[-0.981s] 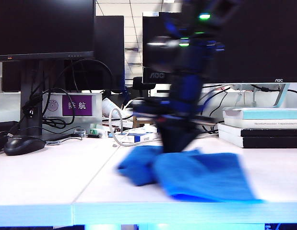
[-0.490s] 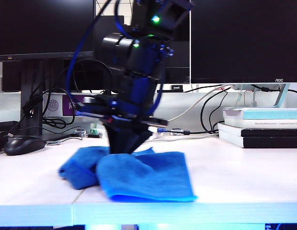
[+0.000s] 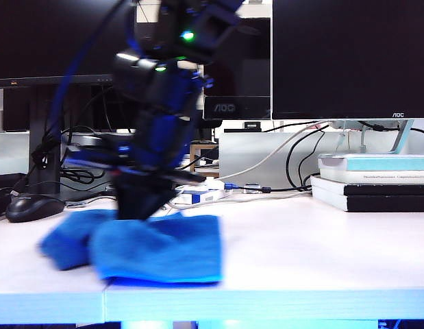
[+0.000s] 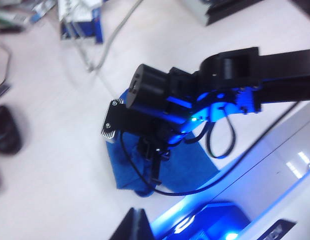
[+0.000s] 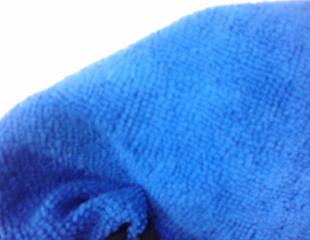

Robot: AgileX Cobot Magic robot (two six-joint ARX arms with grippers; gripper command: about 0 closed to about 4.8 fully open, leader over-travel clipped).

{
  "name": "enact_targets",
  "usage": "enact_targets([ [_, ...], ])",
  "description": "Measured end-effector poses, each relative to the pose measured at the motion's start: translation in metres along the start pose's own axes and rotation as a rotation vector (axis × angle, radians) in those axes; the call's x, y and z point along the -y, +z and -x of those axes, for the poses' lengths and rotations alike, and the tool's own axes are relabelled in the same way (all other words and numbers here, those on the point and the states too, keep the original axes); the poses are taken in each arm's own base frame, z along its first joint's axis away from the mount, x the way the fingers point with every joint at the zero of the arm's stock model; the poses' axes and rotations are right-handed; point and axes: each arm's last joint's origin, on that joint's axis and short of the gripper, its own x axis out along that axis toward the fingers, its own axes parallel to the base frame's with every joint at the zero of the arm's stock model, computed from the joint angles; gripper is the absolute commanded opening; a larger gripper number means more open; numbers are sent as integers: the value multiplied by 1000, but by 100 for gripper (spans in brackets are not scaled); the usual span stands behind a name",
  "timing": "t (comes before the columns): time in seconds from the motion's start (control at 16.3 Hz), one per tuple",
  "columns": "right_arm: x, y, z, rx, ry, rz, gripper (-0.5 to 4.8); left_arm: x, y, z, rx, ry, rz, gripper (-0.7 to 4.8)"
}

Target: Wipe the table from right to left using the rag.

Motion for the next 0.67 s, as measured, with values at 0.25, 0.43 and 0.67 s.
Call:
enact_targets([
  [0.25, -25, 12, -13, 24, 45, 55, -6, -1, -4, 1, -37, 44, 10, -5],
  [0.43, -50, 26, -28, 45, 88, 106, -6, 0, -7, 2, -61, 42, 32, -5],
  [0.67, -62, 34, -37, 67, 118, 128, -6, -1, -9, 5, -56, 108, 78, -6],
])
